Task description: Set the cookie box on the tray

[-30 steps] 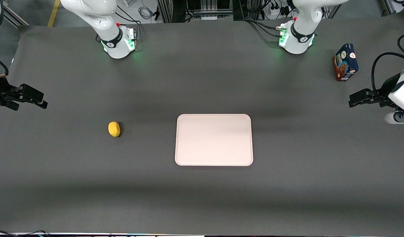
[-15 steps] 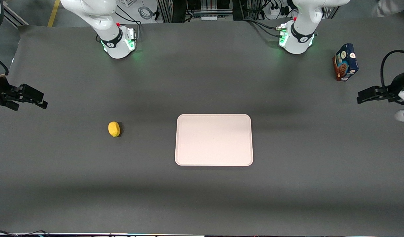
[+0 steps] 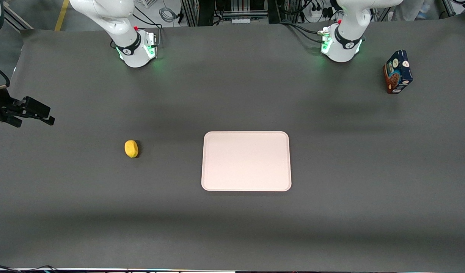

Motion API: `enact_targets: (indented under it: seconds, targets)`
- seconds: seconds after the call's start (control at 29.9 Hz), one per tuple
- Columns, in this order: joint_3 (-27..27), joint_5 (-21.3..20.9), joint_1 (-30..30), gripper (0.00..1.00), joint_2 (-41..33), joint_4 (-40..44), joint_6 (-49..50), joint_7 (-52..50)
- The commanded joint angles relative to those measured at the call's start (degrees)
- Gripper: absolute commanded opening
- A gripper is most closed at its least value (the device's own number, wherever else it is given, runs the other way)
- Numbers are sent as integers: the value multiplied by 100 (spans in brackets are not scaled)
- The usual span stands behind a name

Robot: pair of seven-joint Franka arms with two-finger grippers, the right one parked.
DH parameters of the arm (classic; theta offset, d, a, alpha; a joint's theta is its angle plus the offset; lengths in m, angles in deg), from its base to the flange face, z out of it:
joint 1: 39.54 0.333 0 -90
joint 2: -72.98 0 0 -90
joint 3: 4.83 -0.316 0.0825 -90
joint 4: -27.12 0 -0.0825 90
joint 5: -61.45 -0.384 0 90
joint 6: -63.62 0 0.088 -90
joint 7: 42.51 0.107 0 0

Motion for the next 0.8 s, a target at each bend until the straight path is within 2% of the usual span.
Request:
enact_targets:
  seconds: [0.0,0.1,0.23,0.43,0.57,0.77]
  targets:
    - [-301,-339,-108,100,-1417,-1849,-1034,249]
    - [-399,-541,-99,100,-2043,-2518,-1221,249]
    - [-723,-585,-90,100,-2562,-3142,-1308,249]
    - [-715,-875,-90,100,-3195,-4004,-1703,231]
    - [-750,-902,-81,100,-3520,-4488,-1976,197]
    - [-952,-1331,15,100,-3959,-4953,-2011,214]
